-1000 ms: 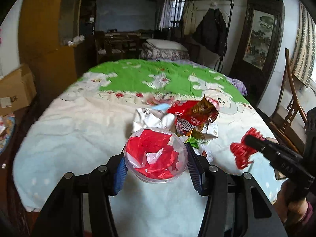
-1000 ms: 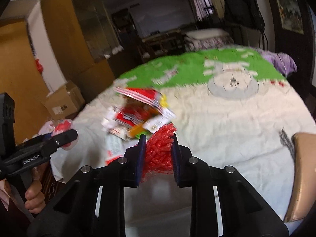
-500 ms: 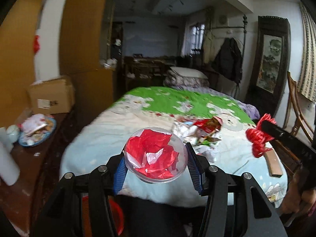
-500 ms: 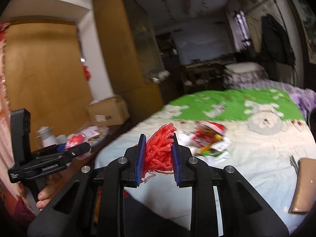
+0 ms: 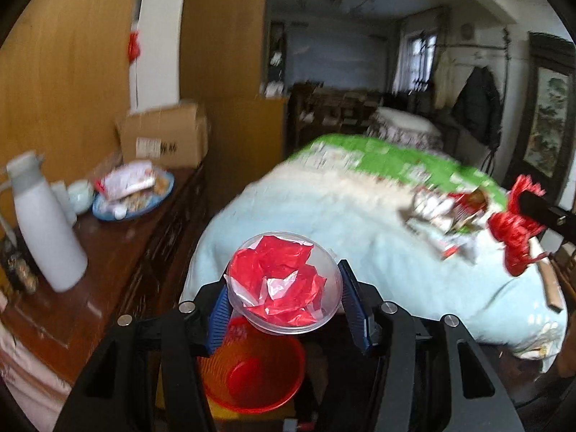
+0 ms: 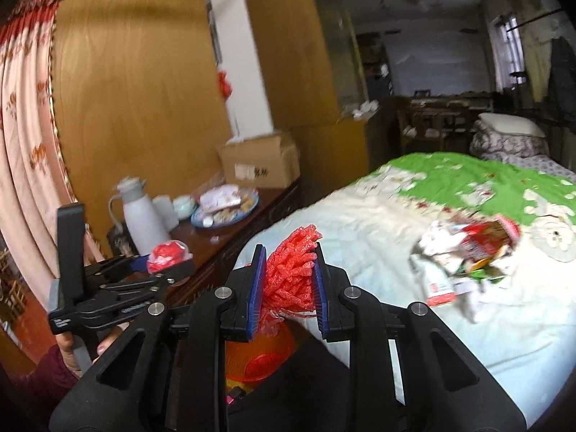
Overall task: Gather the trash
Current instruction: 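Carry both items to the red wastebasket and open both tools to drop them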
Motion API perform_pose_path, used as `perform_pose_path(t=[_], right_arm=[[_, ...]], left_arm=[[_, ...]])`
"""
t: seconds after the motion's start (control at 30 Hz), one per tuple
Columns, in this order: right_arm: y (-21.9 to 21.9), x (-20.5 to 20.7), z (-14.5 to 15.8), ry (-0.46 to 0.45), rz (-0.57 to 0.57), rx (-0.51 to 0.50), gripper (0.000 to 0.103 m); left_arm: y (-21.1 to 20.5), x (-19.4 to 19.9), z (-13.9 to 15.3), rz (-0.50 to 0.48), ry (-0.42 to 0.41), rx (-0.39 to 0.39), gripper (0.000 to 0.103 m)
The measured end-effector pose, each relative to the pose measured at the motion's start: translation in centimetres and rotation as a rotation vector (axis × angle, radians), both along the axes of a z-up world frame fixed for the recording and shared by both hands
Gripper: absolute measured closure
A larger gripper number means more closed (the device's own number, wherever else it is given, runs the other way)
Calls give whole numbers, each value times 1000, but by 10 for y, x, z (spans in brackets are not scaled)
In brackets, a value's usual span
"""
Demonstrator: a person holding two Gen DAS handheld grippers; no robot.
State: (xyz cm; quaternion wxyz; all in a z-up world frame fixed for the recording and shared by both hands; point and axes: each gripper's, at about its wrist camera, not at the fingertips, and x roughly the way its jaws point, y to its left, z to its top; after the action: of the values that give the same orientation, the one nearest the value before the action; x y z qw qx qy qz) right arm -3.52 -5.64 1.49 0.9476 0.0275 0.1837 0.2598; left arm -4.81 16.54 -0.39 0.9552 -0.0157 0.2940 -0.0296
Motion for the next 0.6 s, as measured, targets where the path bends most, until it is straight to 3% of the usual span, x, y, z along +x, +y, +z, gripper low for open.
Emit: perform_pose_path(t=[0.2, 0.27, 0.37, 0.6], right_arm=[[29, 47, -32, 97, 18, -49, 77], [35, 63, -45, 138, 24, -65, 77], [48, 83, -65, 193, 39, -92, 77], [95, 119, -97, 308, 141, -147, 77]], left_arm=[[32, 48, -70, 22, 200, -50, 46], [39, 59, -89, 38, 245, -46, 27], [47, 69, -111, 93, 274, -17, 14], [80, 79, -132, 237, 288, 34, 9]])
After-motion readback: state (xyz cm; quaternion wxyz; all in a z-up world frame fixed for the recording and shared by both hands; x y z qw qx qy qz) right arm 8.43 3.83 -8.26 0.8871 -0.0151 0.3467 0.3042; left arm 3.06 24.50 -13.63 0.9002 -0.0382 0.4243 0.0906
